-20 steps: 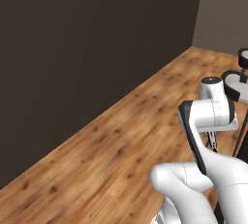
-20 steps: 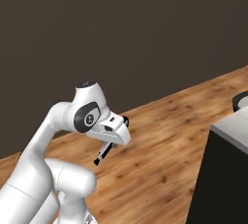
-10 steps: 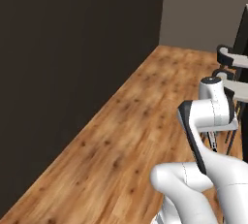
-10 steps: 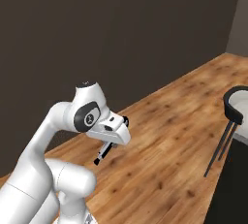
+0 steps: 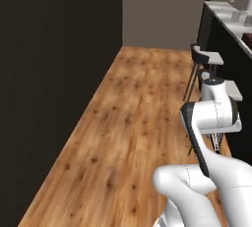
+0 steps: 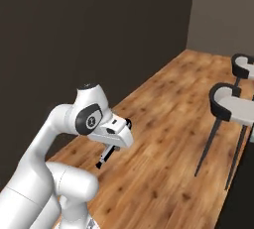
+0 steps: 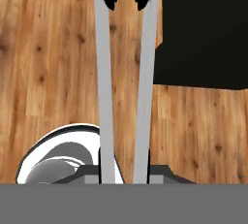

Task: Take the tongs from the drawer on the right and place them on the dining counter next to the tray containing the kebab skewer.

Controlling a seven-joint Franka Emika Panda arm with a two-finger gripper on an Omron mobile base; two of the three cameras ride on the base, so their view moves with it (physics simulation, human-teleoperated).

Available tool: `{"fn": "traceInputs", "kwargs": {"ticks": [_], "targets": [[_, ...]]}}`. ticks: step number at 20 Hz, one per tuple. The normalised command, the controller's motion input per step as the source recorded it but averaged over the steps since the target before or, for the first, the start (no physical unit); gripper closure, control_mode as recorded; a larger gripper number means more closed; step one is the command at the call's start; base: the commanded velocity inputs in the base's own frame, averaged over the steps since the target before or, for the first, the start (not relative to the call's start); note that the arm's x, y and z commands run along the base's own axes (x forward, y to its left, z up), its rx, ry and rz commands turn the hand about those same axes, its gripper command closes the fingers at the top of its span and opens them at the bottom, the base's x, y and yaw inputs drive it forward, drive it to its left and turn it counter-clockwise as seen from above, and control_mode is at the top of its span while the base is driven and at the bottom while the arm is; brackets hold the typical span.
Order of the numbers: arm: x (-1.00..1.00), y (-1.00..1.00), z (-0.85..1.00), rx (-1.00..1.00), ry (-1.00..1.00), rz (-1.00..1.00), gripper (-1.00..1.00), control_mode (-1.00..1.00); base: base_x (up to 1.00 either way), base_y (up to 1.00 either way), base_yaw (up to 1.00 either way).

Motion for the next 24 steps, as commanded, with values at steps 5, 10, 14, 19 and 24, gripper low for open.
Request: {"fn": "traceInputs", "kwargs": {"ticks": [5,10,14,19,24], "targets": [[0.00,0.00,0.00,0.00,0.00,0.00,1.00,1.00,0.65,0.36,-0.44],[0.00,0.00,0.00,0.00,0.00,0.00,1.00,1.00,0.65,0.36,-0.44],[0.00,0.00,0.00,0.00,0.00,0.00,1.00,1.00,0.66,0.35,-0.44],[0.00,0.00,0.00,0.00,0.00,0.00,1.00,1.00,0.66,0.35,-0.44],[0.00,0.00,0.00,0.00,0.00,0.00,1.00,1.00,0.66,0.36,-0.43]]}}
